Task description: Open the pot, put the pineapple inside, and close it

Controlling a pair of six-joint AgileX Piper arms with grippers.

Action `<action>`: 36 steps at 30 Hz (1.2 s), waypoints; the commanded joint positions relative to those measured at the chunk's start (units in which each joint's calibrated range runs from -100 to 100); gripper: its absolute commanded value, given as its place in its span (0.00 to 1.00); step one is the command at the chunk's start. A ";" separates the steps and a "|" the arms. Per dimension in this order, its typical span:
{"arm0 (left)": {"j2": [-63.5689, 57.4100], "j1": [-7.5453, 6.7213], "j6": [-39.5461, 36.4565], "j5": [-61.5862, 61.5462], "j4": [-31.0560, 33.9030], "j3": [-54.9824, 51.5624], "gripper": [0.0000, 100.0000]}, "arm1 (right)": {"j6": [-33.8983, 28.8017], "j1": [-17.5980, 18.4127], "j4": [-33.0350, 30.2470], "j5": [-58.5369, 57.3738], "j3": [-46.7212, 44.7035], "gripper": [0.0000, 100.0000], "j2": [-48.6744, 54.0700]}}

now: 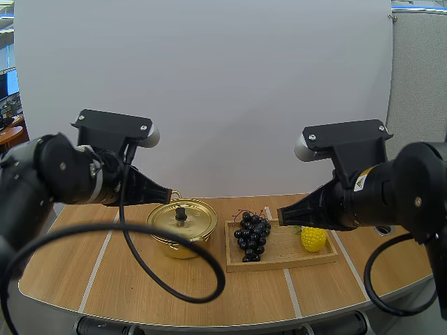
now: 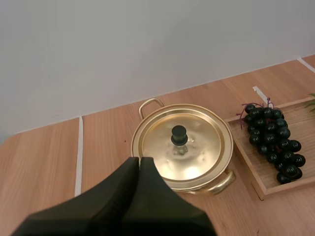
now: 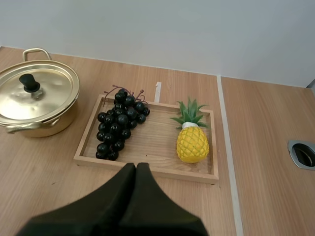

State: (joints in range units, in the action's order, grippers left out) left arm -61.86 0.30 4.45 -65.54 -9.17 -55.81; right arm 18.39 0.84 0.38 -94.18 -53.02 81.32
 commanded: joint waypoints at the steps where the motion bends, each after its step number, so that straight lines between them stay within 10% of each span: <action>1: 4.28 0.10 0.24 0.54 -1.02 0.62 0.23 | -0.57 -0.22 -0.38 0.44 0.46 0.00 -2.09; 3: 5.15 0.10 0.24 0.54 -1.29 0.62 0.37 | -1.77 -0.22 -0.38 0.44 0.46 0.00 -2.09; 8: 6.47 0.10 1.20 2.17 -1.27 0.62 0.96 | -2.76 -0.22 -0.38 0.44 0.46 0.71 -2.09; 10: 6.47 0.10 3.04 2.17 -1.27 0.62 1.00 | -2.60 -0.22 -0.38 0.44 0.46 1.00 -2.09; 36: 28.04 0.10 23.61 1.86 -9.22 6.44 1.00 | -2.38 -0.22 -0.38 0.44 0.46 1.00 -2.09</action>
State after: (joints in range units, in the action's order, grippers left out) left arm -35.89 0.30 26.41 -64.80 -16.72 -51.72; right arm 15.75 0.84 0.00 -94.18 -53.02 79.12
